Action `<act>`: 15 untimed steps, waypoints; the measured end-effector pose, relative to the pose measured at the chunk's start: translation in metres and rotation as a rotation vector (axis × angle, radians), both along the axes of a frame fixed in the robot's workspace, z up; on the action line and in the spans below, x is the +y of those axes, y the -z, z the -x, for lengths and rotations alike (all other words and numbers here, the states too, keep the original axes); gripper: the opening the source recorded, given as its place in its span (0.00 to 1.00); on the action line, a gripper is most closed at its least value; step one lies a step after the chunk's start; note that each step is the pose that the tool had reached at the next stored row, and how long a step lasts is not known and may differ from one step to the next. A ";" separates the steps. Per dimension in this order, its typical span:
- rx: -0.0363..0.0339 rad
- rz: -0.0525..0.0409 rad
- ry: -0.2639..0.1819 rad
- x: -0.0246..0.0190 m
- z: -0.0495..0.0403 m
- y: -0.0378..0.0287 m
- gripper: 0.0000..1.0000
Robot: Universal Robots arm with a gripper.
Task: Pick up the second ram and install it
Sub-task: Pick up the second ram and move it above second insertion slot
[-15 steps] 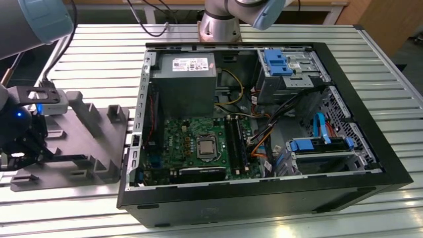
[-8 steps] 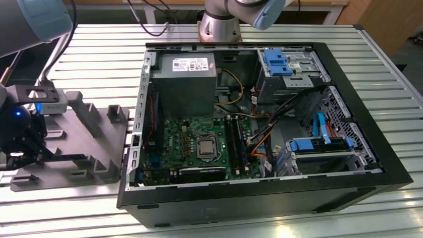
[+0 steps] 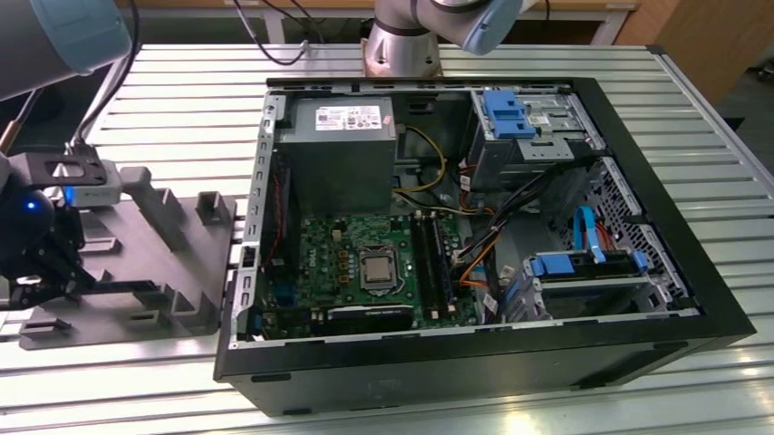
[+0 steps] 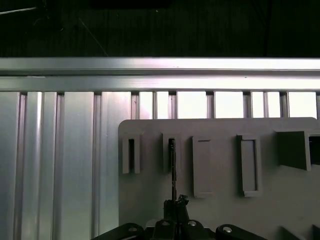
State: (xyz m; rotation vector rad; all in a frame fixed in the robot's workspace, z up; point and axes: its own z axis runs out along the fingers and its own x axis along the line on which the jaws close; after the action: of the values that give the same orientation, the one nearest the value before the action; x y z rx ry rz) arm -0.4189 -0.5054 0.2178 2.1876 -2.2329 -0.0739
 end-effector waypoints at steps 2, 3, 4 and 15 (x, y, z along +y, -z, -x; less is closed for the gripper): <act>0.0000 -0.0001 0.000 0.0000 0.0000 -0.0007 0.12; 0.0000 -0.0002 0.000 0.0000 0.0000 -0.0011 0.12; 0.0000 -0.0003 0.000 0.0000 0.0000 -0.0016 0.12; -0.0004 -0.0010 0.000 0.0000 0.0000 -0.0061 0.12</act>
State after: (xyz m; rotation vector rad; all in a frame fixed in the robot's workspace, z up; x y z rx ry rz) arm -0.4189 -0.5054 0.2238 2.1883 -2.2336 -0.0747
